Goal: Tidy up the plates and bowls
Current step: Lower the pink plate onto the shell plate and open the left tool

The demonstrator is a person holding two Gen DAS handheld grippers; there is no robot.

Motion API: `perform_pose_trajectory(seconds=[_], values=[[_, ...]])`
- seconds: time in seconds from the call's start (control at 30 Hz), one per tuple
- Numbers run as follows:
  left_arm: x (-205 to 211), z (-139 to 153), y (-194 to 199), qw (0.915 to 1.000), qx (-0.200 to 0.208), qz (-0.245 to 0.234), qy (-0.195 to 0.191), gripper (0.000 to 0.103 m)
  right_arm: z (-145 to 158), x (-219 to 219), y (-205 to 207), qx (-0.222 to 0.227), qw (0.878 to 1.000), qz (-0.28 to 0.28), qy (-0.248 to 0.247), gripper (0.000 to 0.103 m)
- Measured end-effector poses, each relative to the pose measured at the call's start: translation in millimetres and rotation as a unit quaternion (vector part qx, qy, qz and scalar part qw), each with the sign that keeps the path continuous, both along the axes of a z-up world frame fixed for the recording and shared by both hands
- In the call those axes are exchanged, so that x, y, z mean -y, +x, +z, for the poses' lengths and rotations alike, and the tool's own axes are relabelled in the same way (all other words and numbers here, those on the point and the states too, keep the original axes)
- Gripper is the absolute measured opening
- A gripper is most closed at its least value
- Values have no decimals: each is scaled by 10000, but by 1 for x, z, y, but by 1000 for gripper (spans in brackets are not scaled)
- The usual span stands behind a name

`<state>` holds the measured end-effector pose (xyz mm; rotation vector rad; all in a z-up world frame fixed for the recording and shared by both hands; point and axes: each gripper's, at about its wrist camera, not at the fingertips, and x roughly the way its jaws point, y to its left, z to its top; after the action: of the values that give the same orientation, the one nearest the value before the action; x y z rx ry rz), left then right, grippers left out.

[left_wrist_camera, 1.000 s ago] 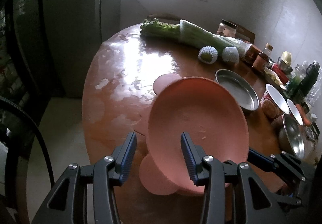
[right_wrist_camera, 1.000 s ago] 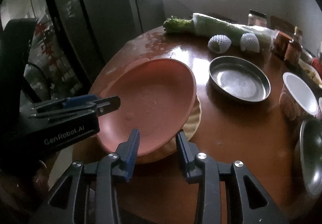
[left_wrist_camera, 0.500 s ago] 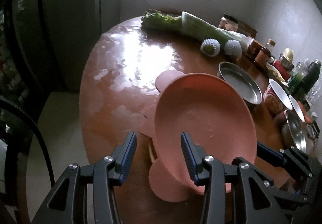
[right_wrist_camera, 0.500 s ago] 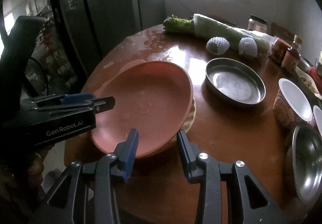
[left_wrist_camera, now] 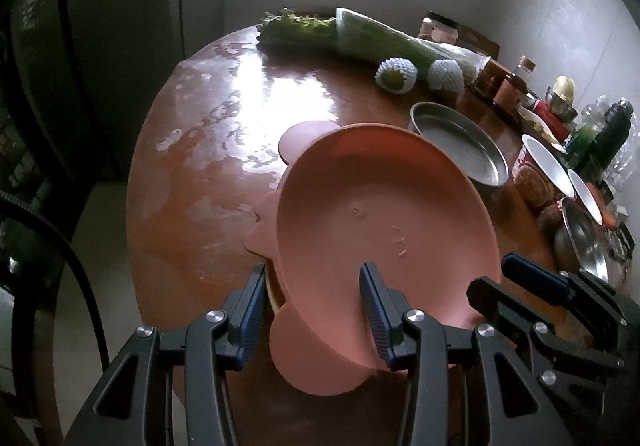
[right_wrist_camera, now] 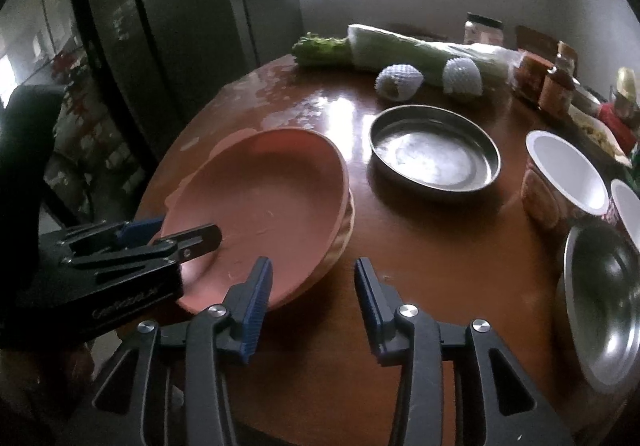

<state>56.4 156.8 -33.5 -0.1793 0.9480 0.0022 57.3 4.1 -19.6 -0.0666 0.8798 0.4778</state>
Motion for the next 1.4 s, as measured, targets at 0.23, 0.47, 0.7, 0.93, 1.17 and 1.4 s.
perform_pose_trajectory(seconds=[0.23,0.47,0.7,0.93,1.17,1.4], values=[[20,1,0,9997,-19,-246,2,45,-5,10,4,-168,9998,-99,91,45],[25,1,-1,9996,-37,-292,-2,45,-3,18,2,-147,9996,-157,173,45],[31,2,-2,9994,-53,-353,-11,45,-2,24,3,-168,9994,-190,230,45],[31,7,-4,9996,-10,-283,-31,46,4,36,3,-58,9990,-340,270,45],[32,22,-7,9997,139,-212,17,46,10,52,5,69,9980,-492,403,45],[42,32,-8,9992,223,-298,121,47,15,67,6,173,9962,-637,564,49]])
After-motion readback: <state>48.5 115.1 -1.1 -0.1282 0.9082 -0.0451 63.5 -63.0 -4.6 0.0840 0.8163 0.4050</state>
